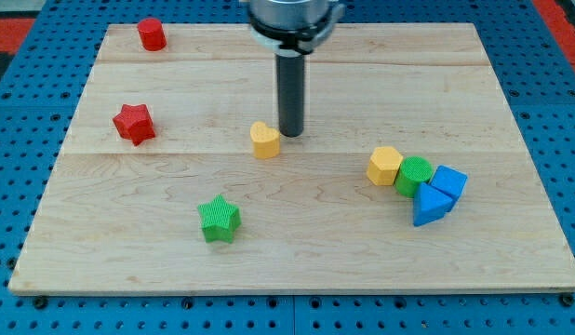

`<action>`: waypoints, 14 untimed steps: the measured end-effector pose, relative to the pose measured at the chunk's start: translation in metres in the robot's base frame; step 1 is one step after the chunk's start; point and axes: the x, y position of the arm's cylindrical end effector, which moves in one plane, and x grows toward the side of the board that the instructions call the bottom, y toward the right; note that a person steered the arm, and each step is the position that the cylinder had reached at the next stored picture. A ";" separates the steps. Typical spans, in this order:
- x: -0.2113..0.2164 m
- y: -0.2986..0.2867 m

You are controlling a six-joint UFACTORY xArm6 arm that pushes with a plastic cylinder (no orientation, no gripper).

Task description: Move the yellow heart below the yellow hexagon

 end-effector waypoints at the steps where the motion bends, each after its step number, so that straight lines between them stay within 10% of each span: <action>1: -0.017 -0.033; 3: -0.002 -0.102; 7: 0.034 0.076; 14: 0.168 0.095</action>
